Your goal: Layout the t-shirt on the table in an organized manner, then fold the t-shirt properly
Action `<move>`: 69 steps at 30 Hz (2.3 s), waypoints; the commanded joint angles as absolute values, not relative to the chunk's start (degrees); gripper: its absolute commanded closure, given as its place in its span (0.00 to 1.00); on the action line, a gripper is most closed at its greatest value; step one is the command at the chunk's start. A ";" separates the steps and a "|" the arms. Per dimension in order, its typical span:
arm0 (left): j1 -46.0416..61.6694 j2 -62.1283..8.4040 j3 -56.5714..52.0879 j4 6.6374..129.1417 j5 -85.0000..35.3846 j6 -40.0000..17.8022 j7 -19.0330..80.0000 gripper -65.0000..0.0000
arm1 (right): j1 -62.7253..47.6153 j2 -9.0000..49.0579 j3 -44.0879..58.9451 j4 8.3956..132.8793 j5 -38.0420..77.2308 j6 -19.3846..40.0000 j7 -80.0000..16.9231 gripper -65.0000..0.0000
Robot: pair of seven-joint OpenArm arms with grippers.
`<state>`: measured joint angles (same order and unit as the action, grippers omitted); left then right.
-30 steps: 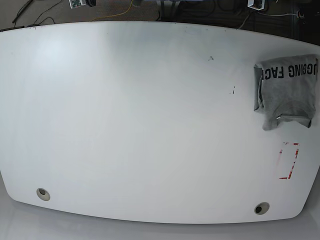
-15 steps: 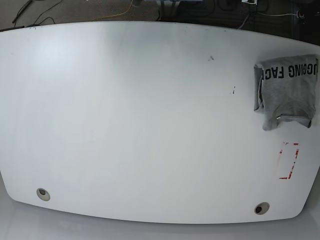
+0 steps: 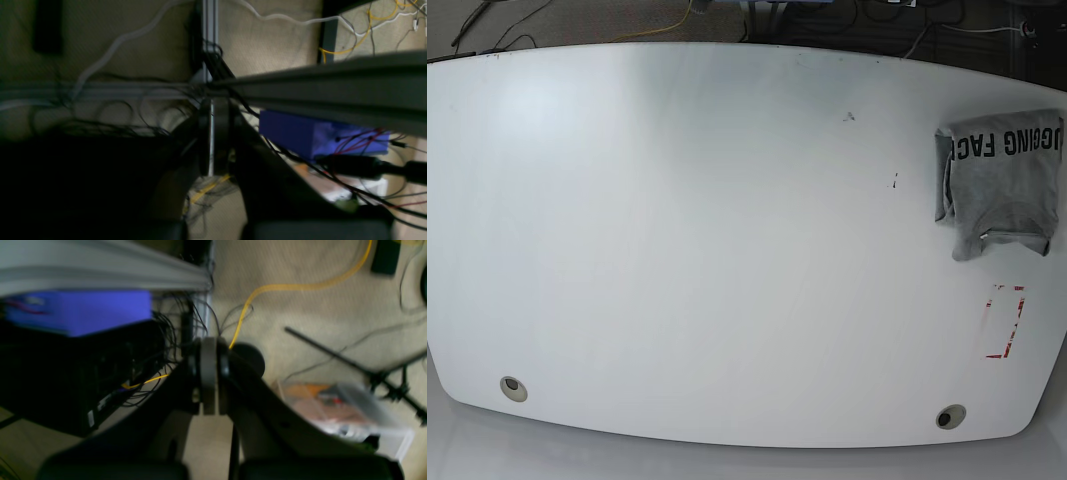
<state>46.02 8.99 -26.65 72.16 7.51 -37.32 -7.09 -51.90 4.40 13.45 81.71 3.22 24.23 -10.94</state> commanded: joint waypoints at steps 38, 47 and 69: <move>19.30 -1.80 -19.03 23.16 13.05 -22.73 -10.95 1.00 | -26.42 8.22 6.90 38.99 3.30 24.31 -3.82 1.00; 13.14 -4.00 -15.08 8.75 12.97 -16.31 -16.13 1.00 | -21.93 8.57 3.91 32.48 3.30 24.22 -3.47 1.00; 5.49 -3.82 -13.93 0.00 13.05 -5.41 -14.46 1.00 | -11.74 8.66 3.65 19.47 0.92 24.04 -3.56 0.99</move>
<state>5.52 -3.66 -14.09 0.08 13.04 -6.15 -15.11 -12.25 8.23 3.68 20.08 2.87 23.97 -3.64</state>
